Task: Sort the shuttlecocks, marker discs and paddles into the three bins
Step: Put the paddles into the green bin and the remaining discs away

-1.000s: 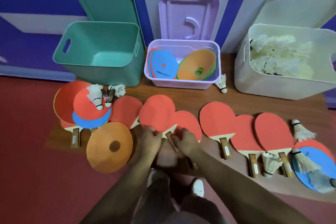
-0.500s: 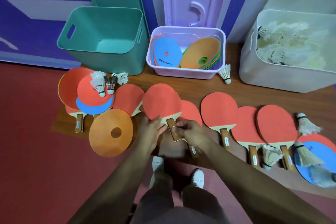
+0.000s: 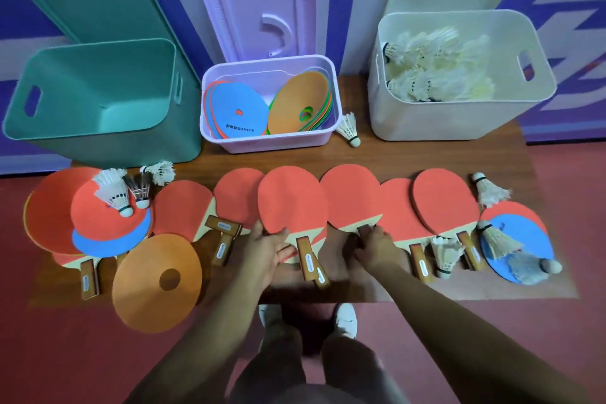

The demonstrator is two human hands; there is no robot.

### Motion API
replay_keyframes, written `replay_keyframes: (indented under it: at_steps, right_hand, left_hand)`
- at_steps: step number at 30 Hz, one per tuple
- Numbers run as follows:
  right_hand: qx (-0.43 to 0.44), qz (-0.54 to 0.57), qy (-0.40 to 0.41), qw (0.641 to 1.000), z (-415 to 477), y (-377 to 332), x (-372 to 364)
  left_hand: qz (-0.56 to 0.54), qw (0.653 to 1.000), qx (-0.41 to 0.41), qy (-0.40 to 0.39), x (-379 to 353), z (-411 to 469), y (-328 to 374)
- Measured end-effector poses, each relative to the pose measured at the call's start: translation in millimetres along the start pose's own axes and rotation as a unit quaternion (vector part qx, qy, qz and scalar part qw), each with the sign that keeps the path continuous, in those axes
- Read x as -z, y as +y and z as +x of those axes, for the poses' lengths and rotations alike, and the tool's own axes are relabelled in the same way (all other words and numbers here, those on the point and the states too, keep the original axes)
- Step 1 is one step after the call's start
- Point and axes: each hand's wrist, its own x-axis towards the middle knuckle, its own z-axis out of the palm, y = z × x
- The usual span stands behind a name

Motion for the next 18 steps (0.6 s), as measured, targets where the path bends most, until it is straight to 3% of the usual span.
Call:
replay_keyframes:
  at_steps: [2, 4, 8, 13, 18]
  right_hand:
    - [-0.008, 0.065, 0.047, 0.997, 3, 1, -5]
    - [-0.039, 0.199, 0.072, 0.977, 0, 1, -1]
    - [-0.013, 0.349, 0.068, 0.935, -22, -5, 13]
    - [0.058, 0.435, 0.039, 0.898, -52, -30, 25]
    - [0.132, 0.406, 0.025, 0.904, -69, -61, 28]
  left_hand:
    - [0.009, 1.000, 0.004, 0.000, 4, 3, -1]
    - [0.017, 1.000, 0.002, 0.000, 9, 6, -2]
    - [0.042, 0.999, -0.010, 0.002, 11, 5, -1]
    - [0.001, 1.000, -0.001, -0.017, -1, -3, 6]
    - [-0.076, 0.992, -0.043, -0.091, -21, -26, 18]
